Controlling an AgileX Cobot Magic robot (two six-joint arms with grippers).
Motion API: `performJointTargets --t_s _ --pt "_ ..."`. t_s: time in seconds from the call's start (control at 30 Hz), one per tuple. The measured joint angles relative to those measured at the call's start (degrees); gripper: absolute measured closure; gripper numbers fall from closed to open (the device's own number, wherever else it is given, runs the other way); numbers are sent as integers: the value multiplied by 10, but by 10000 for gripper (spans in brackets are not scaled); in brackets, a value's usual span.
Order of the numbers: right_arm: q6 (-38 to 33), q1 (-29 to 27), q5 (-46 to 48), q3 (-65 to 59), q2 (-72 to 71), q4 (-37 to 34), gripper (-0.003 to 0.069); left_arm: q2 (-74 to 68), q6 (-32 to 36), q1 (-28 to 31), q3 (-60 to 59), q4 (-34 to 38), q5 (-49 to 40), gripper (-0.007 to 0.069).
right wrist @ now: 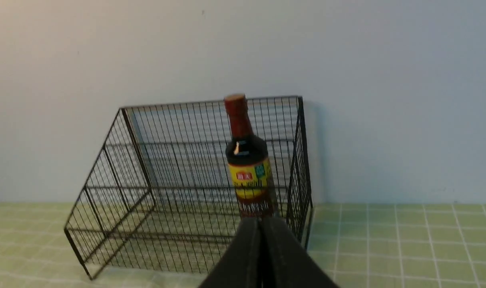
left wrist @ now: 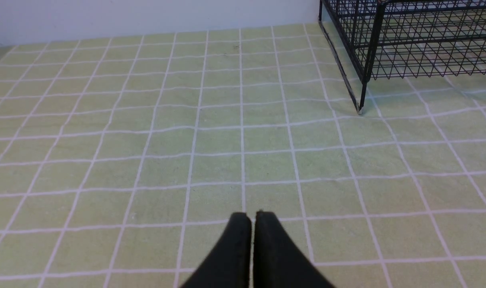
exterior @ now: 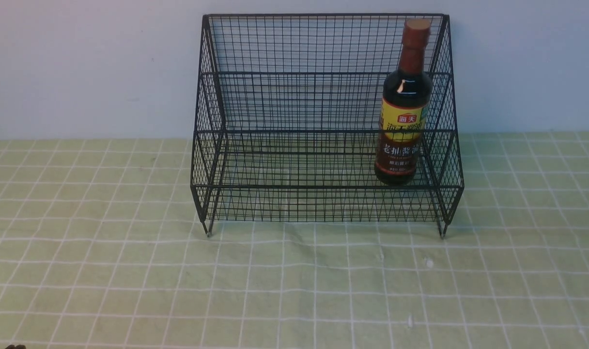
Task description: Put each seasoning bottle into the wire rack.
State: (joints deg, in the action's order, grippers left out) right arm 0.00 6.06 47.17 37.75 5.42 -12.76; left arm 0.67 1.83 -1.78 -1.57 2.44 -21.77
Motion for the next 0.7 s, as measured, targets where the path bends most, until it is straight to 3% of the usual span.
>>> performJointTargets --t_s 0.17,0.5,0.7 --pt "-51 0 -63 -86 -4 12 671 0 0 0 0 0 0 629" --pt "-60 -8 -285 -285 -22 77 671 0 0 0 0 0 0 629" --pt "-60 -47 -312 -381 -57 86 671 0 0 0 0 0 0 629"
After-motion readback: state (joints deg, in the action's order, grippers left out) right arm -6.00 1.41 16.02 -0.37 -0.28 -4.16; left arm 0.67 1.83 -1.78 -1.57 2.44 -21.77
